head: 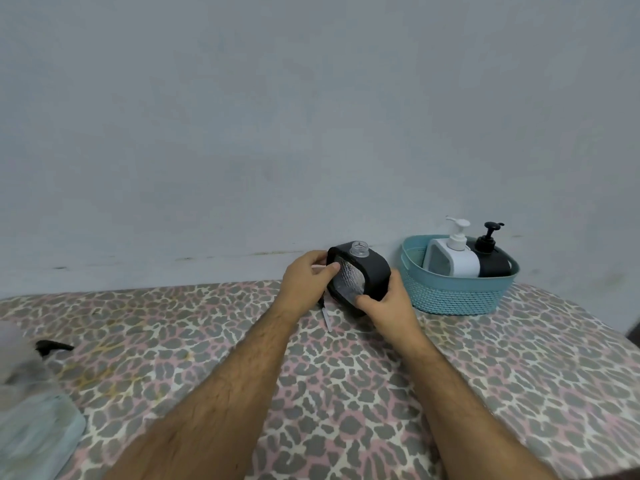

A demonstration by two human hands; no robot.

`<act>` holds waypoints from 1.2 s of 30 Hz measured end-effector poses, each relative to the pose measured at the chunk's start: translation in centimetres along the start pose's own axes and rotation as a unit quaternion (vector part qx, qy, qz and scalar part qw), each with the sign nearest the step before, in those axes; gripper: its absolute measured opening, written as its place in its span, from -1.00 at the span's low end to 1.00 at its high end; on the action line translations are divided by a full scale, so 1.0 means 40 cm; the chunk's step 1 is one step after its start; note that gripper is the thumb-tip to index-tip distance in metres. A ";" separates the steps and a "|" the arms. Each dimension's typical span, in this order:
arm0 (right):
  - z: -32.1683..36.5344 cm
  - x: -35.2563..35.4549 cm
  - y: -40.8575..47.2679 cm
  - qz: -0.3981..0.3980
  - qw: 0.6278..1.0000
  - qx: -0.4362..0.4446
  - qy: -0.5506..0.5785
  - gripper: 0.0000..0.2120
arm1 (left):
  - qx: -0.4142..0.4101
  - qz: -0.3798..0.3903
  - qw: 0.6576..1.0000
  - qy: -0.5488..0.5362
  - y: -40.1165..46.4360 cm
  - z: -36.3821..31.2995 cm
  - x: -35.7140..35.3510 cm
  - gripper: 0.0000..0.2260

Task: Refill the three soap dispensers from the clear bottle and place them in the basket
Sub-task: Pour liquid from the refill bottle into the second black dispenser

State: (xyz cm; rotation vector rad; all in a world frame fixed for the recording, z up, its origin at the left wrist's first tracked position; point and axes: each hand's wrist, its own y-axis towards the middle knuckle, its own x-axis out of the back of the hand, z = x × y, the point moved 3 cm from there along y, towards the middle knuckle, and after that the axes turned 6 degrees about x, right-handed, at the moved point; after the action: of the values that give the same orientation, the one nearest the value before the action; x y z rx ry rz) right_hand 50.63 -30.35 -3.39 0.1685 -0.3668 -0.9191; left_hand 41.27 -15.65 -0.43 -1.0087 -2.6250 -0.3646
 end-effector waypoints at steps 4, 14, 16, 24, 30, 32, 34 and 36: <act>0.063 0.018 -0.058 0.025 0.999 0.005 0.030 -0.46 | -0.018 0.004 0.998 -0.053 -0.101 -0.031 0.038 -0.87; 0.178 -0.035 -0.270 0.116 0.989 0.017 0.094 -0.39 | 0.004 0.003 0.988 -0.153 -0.379 0.012 0.155 -0.59; 0.189 -0.057 -0.309 0.137 0.986 0.017 0.096 -0.36 | 0.005 -0.013 0.991 -0.137 -0.426 0.029 0.181 -0.53; 0.209 -0.140 -0.393 0.197 0.977 0.027 0.079 -0.43 | 0.041 -0.035 0.995 -0.085 -0.533 0.113 0.259 -0.36; 0.194 -0.151 -0.382 0.176 0.983 0.035 0.023 -0.41 | 0.063 -0.044 0.995 -0.065 -0.517 0.111 0.251 -0.46; 0.189 -0.151 -0.371 0.155 0.987 0.034 -0.004 -0.45 | 0.069 -0.037 0.995 -0.064 -0.499 0.106 0.241 -0.49; 0.183 -0.152 -0.359 0.138 0.989 0.037 -0.032 -0.47 | 0.071 -0.034 0.995 -0.062 -0.483 0.105 0.232 -0.51; 0.176 -0.151 -0.351 0.130 0.990 0.035 -0.039 -0.46 | 0.074 -0.032 0.994 -0.069 -0.473 0.111 0.225 -0.55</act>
State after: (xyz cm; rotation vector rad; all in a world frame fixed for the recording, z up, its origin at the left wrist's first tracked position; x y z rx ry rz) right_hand 34.19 -33.84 -2.48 0.1450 -0.4810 -0.6573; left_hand 21.15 -22.34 -3.59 -0.9347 -2.7649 -0.1139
